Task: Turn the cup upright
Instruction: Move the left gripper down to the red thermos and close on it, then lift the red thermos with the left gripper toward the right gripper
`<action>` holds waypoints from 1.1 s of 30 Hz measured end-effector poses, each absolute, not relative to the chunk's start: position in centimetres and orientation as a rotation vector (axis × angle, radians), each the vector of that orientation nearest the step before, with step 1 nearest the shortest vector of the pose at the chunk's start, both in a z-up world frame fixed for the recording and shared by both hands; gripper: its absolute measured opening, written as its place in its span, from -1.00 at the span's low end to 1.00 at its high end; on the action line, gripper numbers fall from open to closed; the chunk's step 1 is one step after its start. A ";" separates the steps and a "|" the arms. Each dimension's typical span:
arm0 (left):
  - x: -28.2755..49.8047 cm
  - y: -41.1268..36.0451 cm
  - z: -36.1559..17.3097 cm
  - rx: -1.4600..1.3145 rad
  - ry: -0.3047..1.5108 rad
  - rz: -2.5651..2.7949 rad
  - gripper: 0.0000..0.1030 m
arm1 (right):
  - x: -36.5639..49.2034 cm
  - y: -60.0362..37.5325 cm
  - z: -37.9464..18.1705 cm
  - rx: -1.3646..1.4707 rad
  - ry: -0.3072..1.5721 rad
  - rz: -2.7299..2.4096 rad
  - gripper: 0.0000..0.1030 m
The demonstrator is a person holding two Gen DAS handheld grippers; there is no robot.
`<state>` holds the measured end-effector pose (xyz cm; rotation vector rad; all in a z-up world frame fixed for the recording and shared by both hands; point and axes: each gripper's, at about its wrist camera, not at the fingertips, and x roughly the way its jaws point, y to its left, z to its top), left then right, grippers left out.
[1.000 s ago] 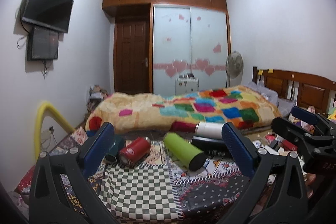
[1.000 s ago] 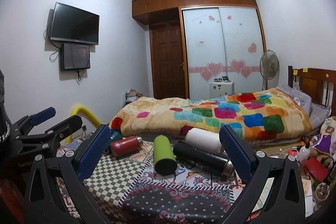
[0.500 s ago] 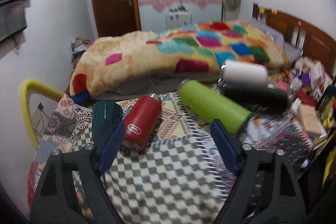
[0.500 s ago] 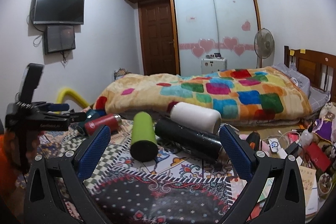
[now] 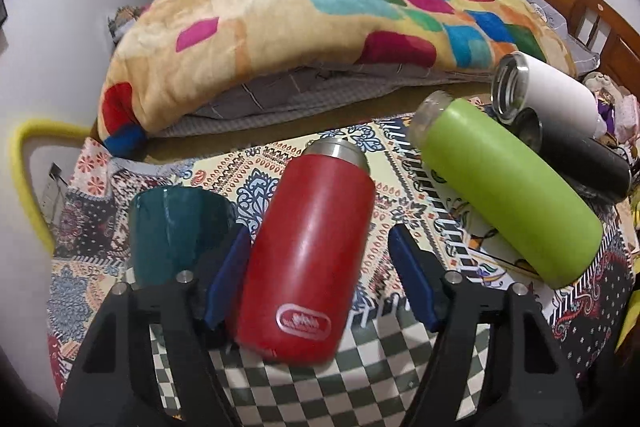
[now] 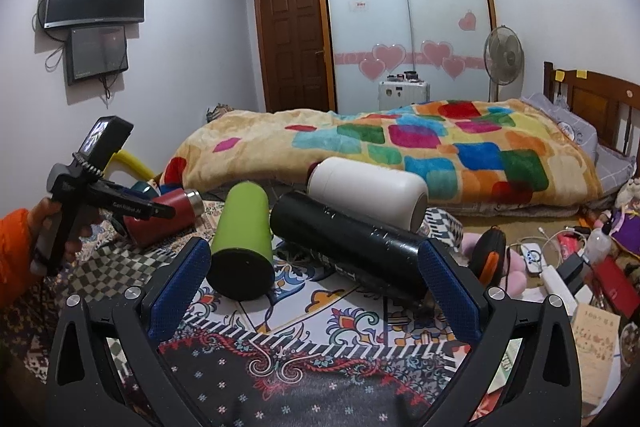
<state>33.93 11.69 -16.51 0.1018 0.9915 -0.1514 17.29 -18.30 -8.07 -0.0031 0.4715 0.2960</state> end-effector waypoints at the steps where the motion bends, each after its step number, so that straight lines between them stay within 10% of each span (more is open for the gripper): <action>1: 34.3 11.8 -16.6 0.096 1.001 -0.155 0.32 | 17.4 -18.2 -8.3 -0.004 0.475 0.300 1.00; 33: 25.3 6.1 -14.1 0.243 0.996 -0.211 0.23 | 15.7 -18.9 -7.3 -0.001 0.483 0.292 1.00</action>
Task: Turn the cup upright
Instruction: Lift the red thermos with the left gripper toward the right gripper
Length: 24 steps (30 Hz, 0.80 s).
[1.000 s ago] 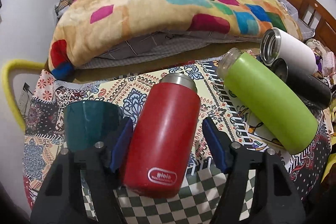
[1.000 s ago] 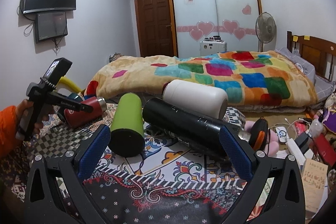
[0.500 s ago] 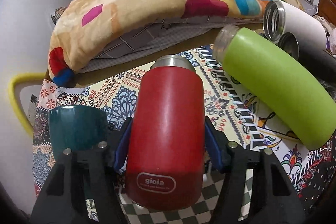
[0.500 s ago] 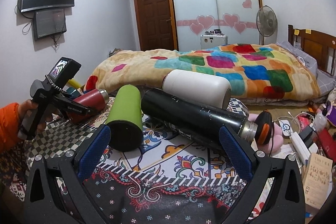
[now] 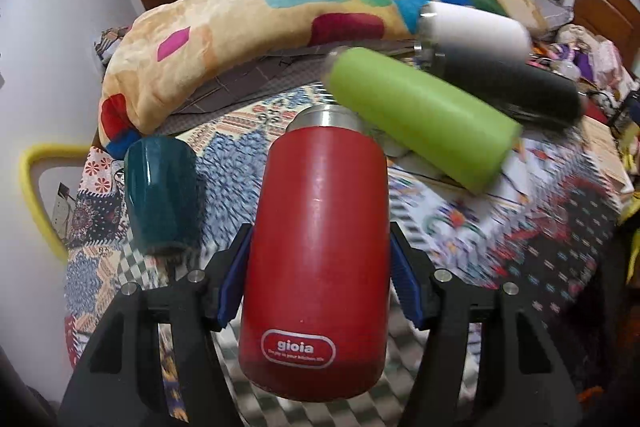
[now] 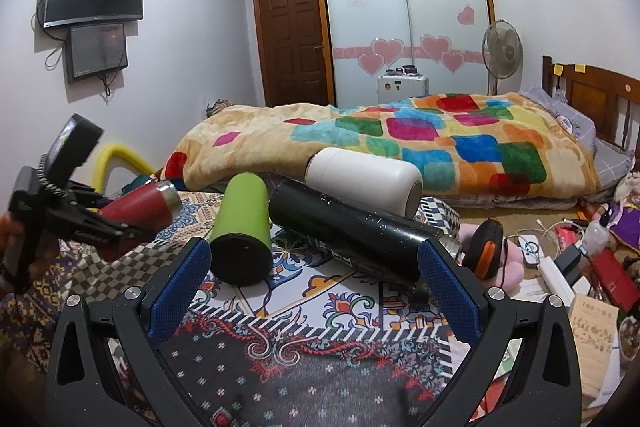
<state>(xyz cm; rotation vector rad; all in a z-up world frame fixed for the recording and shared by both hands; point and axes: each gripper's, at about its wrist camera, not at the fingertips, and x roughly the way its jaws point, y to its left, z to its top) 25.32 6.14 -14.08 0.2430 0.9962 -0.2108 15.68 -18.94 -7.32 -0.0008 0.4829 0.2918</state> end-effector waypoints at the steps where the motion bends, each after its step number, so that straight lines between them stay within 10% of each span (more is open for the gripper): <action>1: 24.7 5.8 -14.0 0.243 0.999 -0.221 0.23 | 15.3 -19.0 -7.2 0.000 0.481 0.291 1.00; 24: 20.4 -1.3 -17.7 0.273 1.031 -0.342 0.23 | 12.3 -18.0 -7.5 -0.051 0.522 0.309 1.00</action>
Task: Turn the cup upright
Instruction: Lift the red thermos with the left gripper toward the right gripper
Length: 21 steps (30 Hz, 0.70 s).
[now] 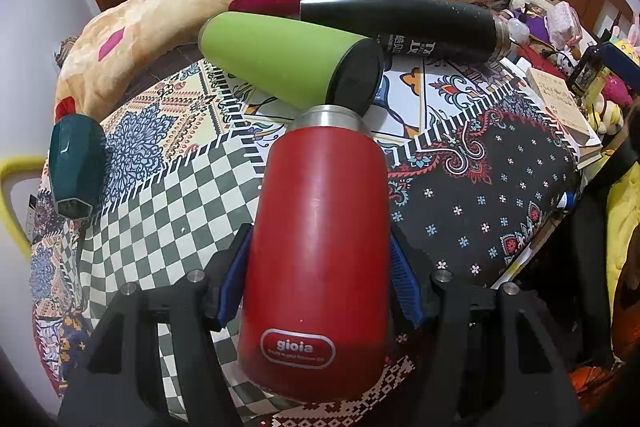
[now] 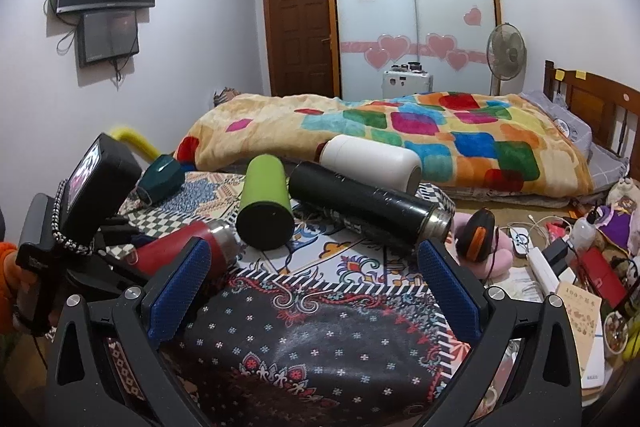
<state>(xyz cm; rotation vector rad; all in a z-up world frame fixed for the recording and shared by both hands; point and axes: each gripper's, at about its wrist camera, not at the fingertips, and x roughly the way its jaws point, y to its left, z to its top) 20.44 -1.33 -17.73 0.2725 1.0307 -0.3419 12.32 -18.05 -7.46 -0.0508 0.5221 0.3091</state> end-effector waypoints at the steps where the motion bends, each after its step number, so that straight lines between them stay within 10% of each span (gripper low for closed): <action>1: 20.4 -1.4 -17.7 0.276 1.028 -0.343 0.23 | 12.4 -17.8 -7.6 -0.057 0.526 0.312 1.00; 9: 19.3 -0.8 -16.4 0.277 0.962 -0.351 0.63 | 13.5 -16.1 -8.5 -0.077 0.556 0.336 1.00; 21: 18.6 8.3 -14.3 0.138 0.860 -0.167 0.65 | 16.1 -12.3 -10.5 -0.053 0.669 0.482 0.97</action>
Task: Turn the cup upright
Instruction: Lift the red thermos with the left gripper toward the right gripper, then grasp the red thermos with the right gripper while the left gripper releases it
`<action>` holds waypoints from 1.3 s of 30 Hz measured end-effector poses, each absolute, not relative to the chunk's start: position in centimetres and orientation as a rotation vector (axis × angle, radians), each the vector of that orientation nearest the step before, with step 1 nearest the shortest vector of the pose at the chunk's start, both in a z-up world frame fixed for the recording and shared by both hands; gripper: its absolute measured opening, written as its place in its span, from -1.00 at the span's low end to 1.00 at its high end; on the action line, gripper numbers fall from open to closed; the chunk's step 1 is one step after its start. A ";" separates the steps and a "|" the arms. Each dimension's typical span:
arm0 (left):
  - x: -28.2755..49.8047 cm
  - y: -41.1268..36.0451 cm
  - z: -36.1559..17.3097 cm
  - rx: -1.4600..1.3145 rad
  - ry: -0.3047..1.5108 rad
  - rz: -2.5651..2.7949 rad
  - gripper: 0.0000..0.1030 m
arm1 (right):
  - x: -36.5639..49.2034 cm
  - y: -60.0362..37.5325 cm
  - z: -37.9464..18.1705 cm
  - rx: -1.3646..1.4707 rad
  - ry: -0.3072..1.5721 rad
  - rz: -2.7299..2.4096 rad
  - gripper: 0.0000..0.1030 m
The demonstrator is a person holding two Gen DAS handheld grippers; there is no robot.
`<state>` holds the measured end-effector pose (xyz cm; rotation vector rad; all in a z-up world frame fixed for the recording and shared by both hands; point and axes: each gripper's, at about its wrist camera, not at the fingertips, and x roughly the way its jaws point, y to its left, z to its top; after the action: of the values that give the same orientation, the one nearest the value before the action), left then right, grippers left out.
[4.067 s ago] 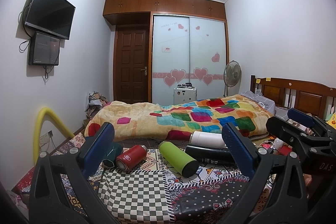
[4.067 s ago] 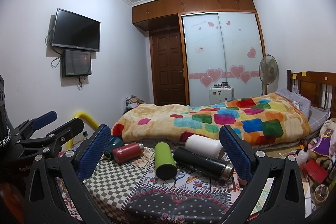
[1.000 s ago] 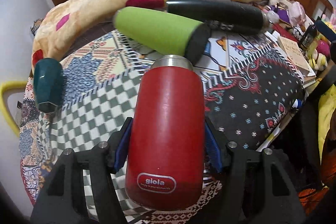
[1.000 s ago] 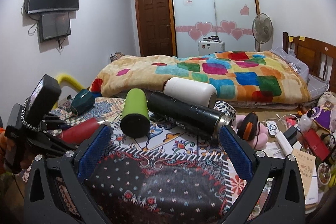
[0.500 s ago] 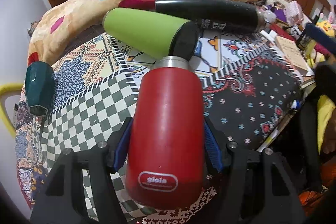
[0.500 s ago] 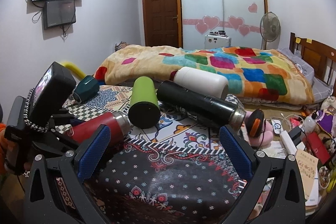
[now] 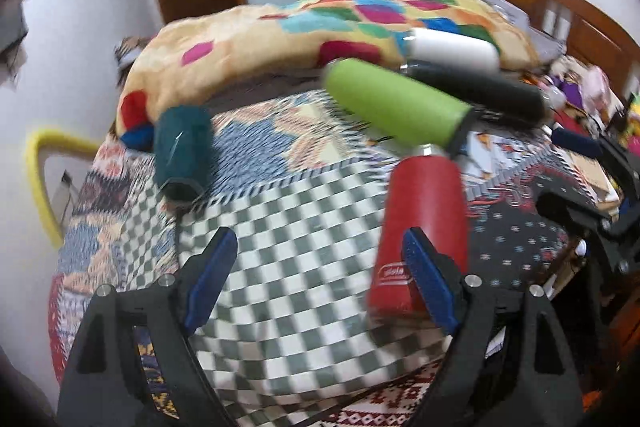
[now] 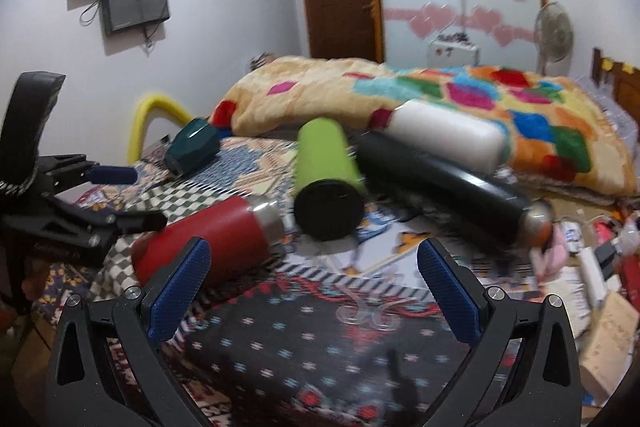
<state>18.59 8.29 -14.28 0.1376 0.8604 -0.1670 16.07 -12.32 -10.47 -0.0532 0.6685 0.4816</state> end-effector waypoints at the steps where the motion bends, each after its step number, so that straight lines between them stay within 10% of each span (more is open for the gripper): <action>1: 18.7 8.9 -14.4 0.133 0.861 -0.159 0.65 | 16.2 -11.8 -10.7 -0.055 0.678 0.494 0.91; 39: 16.3 6.8 -17.4 0.097 0.838 -0.300 0.65 | 21.6 -5.9 -14.2 -0.131 1.101 0.710 0.31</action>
<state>16.27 6.76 -17.45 0.0970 0.8382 -0.3003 21.58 -5.89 -14.22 -0.1310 1.1015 0.7103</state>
